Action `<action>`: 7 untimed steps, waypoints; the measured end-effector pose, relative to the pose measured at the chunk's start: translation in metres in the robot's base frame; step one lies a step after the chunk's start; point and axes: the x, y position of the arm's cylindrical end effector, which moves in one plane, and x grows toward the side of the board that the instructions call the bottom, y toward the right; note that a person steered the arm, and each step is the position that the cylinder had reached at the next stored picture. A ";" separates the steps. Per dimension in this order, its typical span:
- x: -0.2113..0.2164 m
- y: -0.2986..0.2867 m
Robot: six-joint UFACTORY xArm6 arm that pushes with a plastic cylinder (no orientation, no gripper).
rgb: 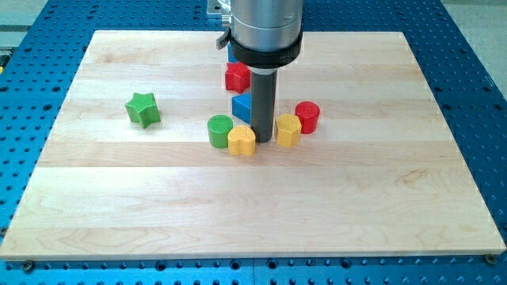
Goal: Push the green circle to the bottom of the blue triangle
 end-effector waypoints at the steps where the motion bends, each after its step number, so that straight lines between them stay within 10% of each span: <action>1: 0.019 -0.002; 4: -0.050 0.151; 7: 0.034 -0.014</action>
